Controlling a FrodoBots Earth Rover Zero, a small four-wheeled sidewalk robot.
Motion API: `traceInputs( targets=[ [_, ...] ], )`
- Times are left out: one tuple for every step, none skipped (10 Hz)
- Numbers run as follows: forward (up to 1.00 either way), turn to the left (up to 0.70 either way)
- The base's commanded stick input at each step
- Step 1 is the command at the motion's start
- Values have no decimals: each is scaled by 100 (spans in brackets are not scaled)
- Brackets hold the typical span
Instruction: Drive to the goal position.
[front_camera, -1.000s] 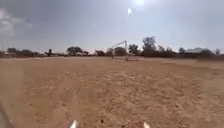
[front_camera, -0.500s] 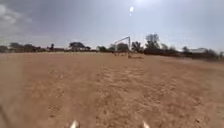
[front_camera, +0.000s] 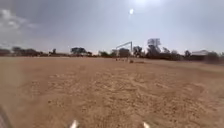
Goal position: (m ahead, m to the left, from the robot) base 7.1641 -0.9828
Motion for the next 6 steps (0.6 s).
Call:
traceInputs(
  targets=[
    [70,0],
    [70,0],
    [70,0],
    [70,0],
    [70,0],
    [70,0]
  ],
)
